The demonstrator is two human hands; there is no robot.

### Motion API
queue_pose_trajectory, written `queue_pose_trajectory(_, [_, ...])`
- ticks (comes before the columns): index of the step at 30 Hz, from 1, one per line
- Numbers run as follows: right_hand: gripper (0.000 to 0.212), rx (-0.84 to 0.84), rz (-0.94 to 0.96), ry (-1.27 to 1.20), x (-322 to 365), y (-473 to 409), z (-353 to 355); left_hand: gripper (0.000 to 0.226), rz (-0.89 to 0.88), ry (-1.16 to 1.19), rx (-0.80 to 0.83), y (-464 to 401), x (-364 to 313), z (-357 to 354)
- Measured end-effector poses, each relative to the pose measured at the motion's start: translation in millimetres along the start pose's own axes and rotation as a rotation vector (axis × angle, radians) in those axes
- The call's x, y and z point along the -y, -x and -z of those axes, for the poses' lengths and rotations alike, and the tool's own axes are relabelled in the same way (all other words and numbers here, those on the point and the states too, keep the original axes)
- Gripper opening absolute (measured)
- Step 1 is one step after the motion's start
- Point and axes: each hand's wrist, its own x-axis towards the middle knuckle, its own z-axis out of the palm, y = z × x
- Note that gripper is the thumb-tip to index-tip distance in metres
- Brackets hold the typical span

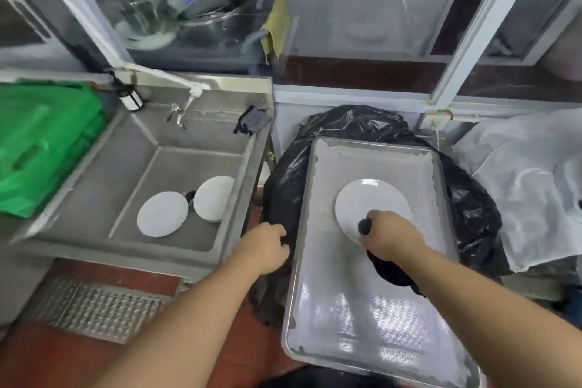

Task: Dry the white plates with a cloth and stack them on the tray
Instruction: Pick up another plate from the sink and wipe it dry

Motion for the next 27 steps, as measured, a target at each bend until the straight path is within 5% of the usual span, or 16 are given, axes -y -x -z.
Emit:
queue_pose_trajectory(6, [0.012, 0.025, 0.168, 0.103, 128, 56, -43, 0.049, 0.039, 0.071, -0.069, 79, 113, 7])
queue_pose_trajectory(10, [0.040, 0.045, 0.264, 0.133, 214, 92, -81, 0.048, 0.081, 0.114, -0.123, 136, 190, 8])
queue_pose_trajectory(16, [0.026, 0.122, 0.405, 0.202, 336, 130, -134, 0.043, 0.243, 0.227, -0.212, 216, 301, 4])
queue_pose_trajectory(27, [0.021, 0.226, 0.436, 0.189, 475, 77, -178, 0.043, 0.360, 0.339, -0.197, 215, 414, 30])
